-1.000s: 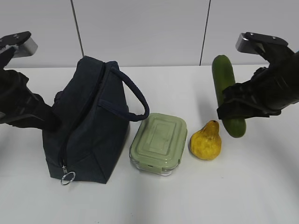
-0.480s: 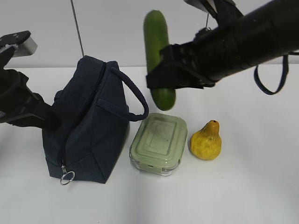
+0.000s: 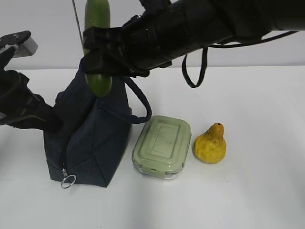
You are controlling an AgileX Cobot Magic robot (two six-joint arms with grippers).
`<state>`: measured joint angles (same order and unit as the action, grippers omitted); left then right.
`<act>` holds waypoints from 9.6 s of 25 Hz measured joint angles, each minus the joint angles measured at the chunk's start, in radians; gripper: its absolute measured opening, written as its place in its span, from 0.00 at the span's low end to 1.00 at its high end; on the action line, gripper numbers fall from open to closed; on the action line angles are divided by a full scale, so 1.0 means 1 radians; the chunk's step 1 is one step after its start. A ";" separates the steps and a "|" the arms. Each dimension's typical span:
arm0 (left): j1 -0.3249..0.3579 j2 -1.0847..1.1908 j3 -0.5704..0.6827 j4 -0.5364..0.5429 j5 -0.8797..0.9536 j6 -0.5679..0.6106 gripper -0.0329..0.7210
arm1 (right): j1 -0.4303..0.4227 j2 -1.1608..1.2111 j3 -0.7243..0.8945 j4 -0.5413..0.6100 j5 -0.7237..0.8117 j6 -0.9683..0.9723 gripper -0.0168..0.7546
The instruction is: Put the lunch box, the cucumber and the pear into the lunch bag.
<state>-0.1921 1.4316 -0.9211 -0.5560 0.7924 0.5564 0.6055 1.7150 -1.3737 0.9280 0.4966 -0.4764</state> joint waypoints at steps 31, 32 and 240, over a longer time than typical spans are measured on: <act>0.000 0.000 0.000 -0.008 -0.021 0.000 0.05 | 0.081 0.197 -0.066 -0.279 -0.018 0.196 0.46; 0.000 0.000 0.000 -0.008 -0.021 0.000 0.05 | 0.081 0.197 -0.066 -0.325 0.001 0.265 0.46; 0.000 0.000 0.000 0.022 -0.033 0.000 0.05 | -0.339 0.324 -0.182 -0.761 0.679 0.264 0.24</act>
<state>-0.1923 1.4316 -0.9211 -0.5343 0.7599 0.5564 0.2667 2.0388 -1.5559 0.1675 1.1760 -0.2128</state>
